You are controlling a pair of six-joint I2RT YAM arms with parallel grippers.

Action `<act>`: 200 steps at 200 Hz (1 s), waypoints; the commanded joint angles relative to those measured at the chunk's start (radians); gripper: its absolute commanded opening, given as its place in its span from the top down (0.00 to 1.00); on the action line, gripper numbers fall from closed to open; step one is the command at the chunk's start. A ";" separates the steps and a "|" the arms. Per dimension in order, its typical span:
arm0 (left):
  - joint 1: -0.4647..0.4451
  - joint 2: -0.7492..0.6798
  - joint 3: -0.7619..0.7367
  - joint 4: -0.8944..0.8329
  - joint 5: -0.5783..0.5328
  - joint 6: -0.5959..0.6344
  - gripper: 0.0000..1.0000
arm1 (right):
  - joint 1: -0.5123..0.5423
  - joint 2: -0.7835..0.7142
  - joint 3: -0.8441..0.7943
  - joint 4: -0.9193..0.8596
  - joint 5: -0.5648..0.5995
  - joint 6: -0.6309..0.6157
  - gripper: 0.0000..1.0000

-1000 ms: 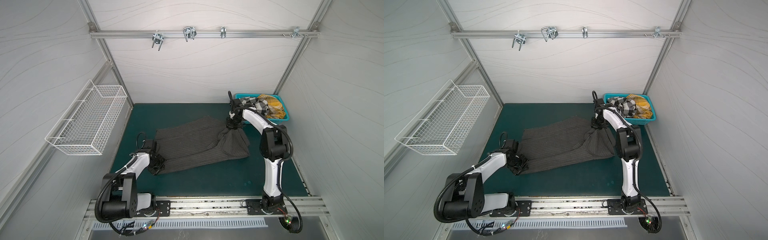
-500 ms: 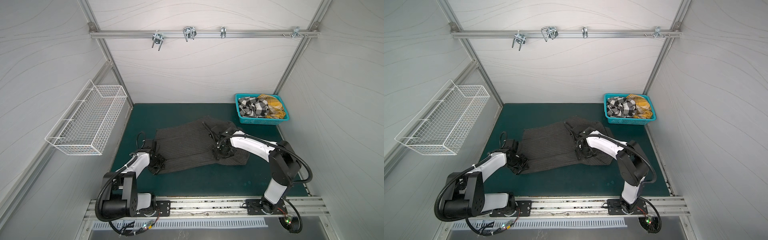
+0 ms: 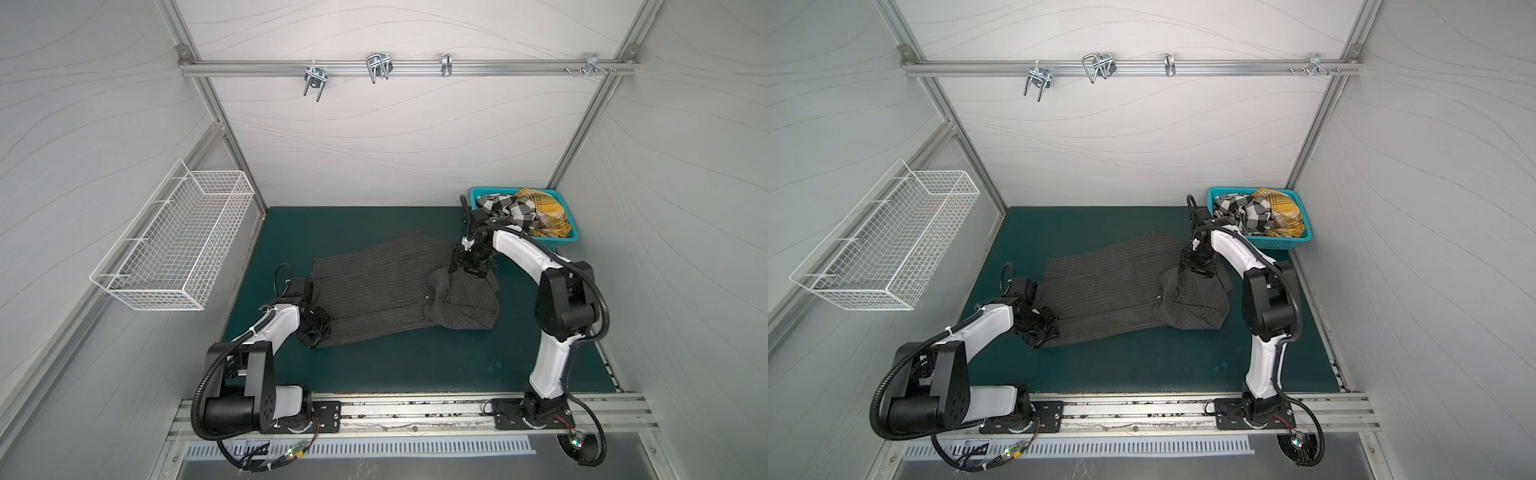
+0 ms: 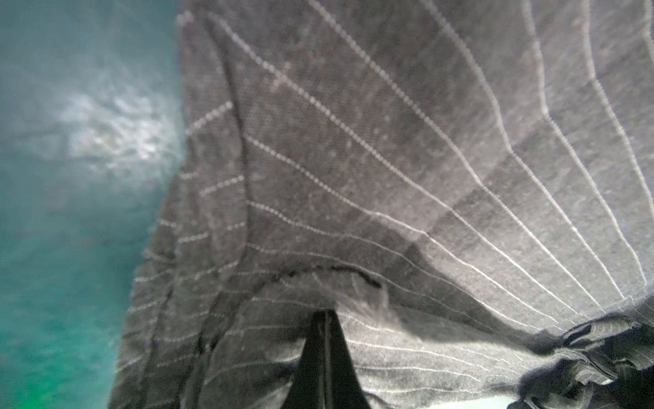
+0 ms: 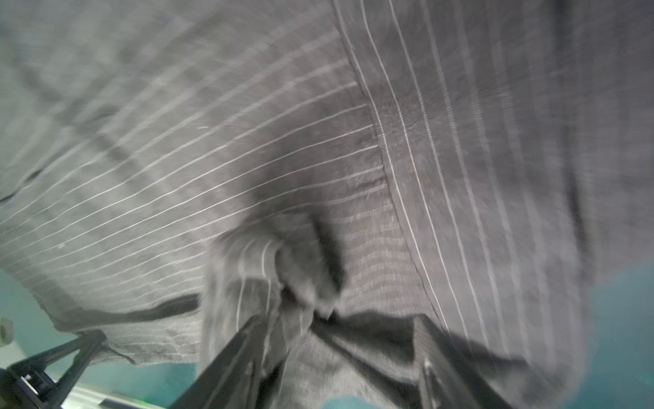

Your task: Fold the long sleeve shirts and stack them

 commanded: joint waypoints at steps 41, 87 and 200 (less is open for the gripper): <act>-0.003 0.038 -0.006 0.034 -0.006 -0.008 1.00 | 0.004 0.057 -0.051 0.133 -0.168 0.137 0.37; -0.003 0.049 -0.009 0.043 0.002 -0.009 1.00 | -0.001 0.056 -0.106 0.209 -0.169 0.175 0.73; -0.001 0.064 -0.020 0.059 0.002 -0.010 1.00 | 0.219 -0.090 0.211 0.021 0.410 -0.165 1.00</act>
